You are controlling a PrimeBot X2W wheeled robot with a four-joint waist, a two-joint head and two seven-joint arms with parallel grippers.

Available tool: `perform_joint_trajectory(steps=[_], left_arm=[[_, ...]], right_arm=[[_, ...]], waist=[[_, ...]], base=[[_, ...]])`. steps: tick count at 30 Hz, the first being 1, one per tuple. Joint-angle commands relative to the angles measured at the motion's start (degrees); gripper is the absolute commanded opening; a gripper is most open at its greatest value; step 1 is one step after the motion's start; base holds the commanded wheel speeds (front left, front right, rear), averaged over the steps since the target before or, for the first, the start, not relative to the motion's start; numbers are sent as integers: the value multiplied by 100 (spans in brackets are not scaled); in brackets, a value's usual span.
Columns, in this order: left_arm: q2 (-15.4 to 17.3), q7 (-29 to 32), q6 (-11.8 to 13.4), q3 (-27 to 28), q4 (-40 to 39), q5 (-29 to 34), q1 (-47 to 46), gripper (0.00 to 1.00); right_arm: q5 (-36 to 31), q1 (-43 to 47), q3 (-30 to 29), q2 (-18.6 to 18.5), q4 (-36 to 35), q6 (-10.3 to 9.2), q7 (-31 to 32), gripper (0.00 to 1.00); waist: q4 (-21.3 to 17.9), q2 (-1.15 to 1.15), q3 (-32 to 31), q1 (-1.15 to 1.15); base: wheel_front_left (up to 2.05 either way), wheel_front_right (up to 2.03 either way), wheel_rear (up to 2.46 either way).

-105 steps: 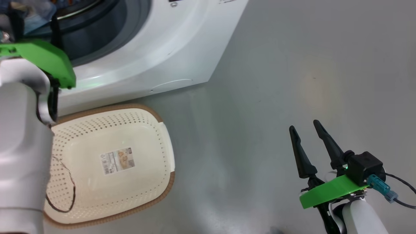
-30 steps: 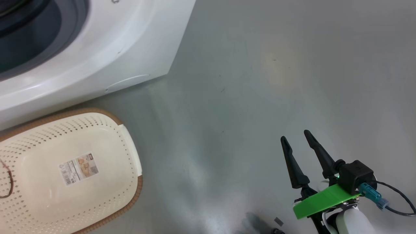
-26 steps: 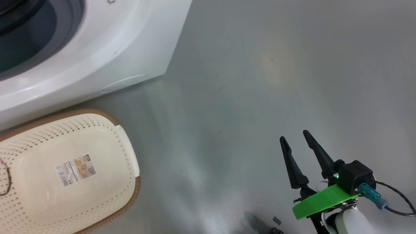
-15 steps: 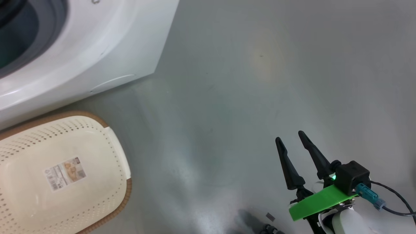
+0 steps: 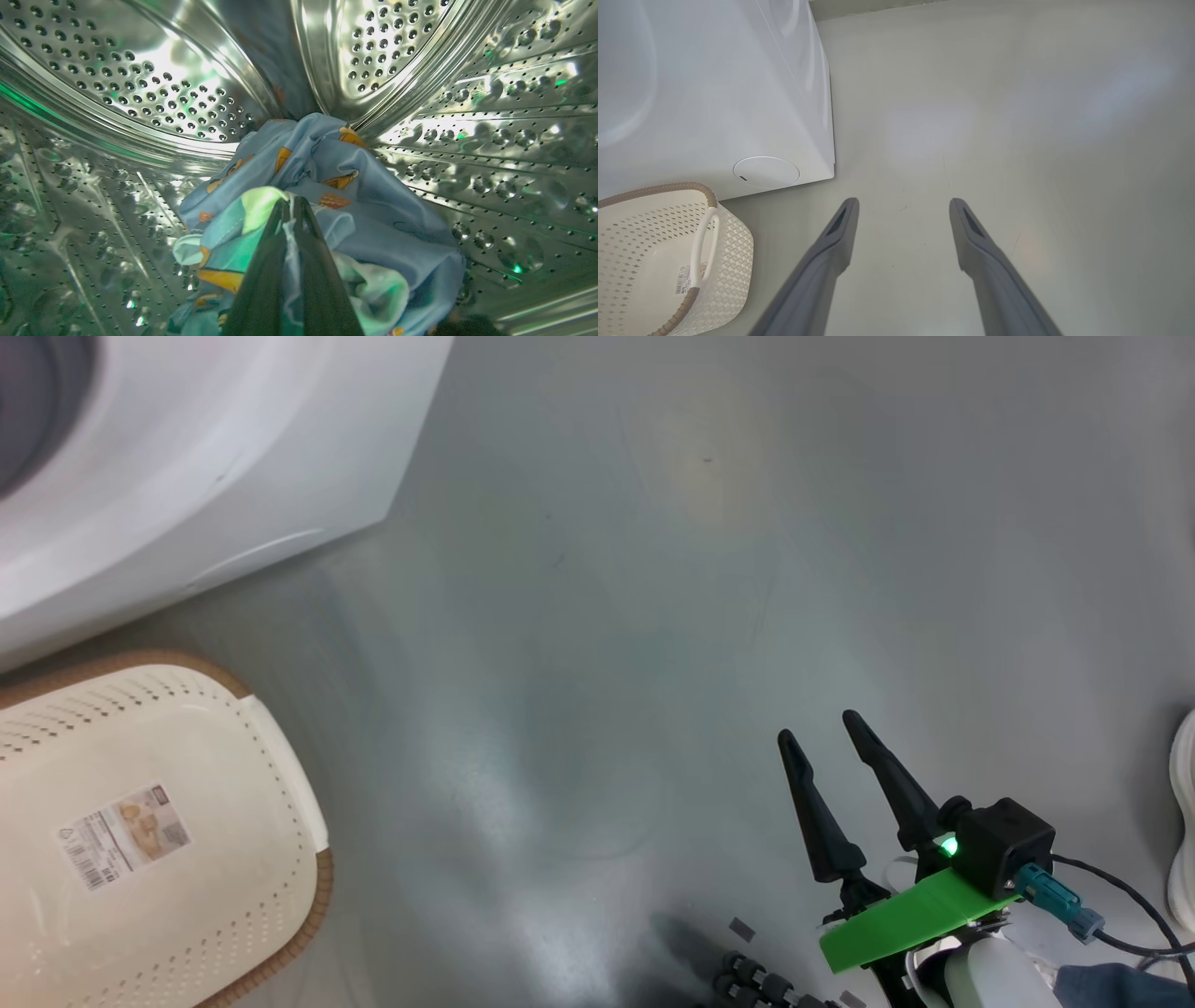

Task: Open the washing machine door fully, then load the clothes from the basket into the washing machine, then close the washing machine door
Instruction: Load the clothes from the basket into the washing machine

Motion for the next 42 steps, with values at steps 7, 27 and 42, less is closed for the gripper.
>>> perform_joint_trajectory(steps=[7,27,42], left_arm=[[155,-272,-154,131,-114,-233,-216,0],[-358,-432,78,208,-13,-591,157,100],[-926,-576,290,409,22,-989,1158,100]], right_arm=[[127,208,126,-77,-113,9,-27,100],[189,72,-1,-77,-25,9,-27,100],[121,103,-213,-77,138,9,-27,100]], waist=[[-90,0,113,0],[269,0,-335,0],[706,0,-1271,0]], base=[[0,0,0],[0,0,0],[0,0,0]])
